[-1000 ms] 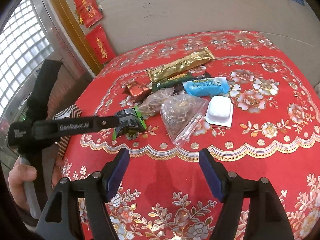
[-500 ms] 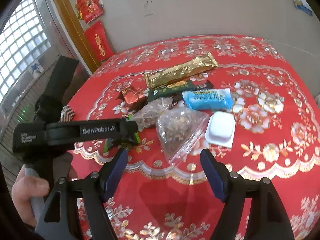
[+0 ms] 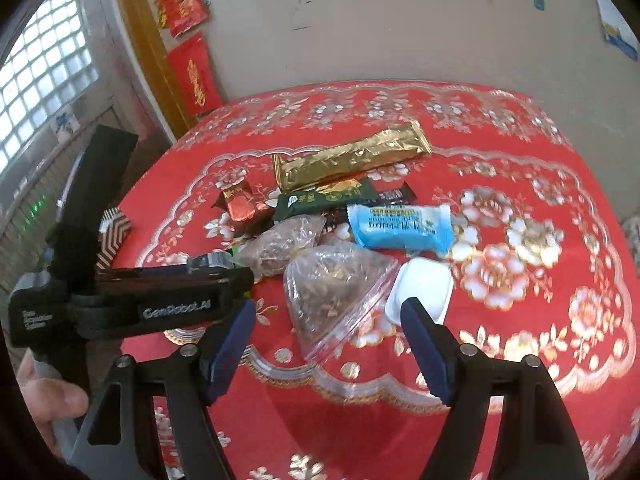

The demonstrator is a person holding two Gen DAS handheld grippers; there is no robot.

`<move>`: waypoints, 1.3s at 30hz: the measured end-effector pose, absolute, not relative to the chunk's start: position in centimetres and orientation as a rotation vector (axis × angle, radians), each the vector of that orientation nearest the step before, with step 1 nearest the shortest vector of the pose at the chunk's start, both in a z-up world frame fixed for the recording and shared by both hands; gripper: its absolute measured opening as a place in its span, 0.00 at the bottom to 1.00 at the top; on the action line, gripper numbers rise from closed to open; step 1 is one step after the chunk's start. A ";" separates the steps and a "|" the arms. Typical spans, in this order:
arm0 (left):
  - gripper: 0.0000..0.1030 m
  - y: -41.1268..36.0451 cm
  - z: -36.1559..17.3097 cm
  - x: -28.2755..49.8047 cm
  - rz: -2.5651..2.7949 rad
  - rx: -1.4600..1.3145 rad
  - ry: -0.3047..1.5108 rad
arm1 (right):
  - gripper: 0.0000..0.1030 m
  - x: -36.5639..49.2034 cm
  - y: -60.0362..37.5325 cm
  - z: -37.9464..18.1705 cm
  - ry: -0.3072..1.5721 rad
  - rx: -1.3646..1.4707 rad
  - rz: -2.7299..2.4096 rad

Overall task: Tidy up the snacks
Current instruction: 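Grasp the black-green snack packet with left tool while right grasps clear nut bag, then carry the black-green packet and clear nut bag over the white tray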

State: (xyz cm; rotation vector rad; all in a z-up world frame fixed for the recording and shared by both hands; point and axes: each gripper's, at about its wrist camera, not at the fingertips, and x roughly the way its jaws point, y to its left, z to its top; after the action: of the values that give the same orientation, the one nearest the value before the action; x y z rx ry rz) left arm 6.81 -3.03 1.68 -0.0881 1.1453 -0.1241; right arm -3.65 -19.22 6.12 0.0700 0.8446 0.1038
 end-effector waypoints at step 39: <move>0.42 6.3 5.7 0.2 -0.059 0.011 0.967 | 0.44 -5.5 -11.7 6.2 0.770 0.022 0.187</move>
State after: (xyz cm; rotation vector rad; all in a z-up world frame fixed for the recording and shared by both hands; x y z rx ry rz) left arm 0.21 6.34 5.72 0.0111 0.9668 -0.0586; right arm -5.48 -11.70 6.17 0.0220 0.7704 0.1870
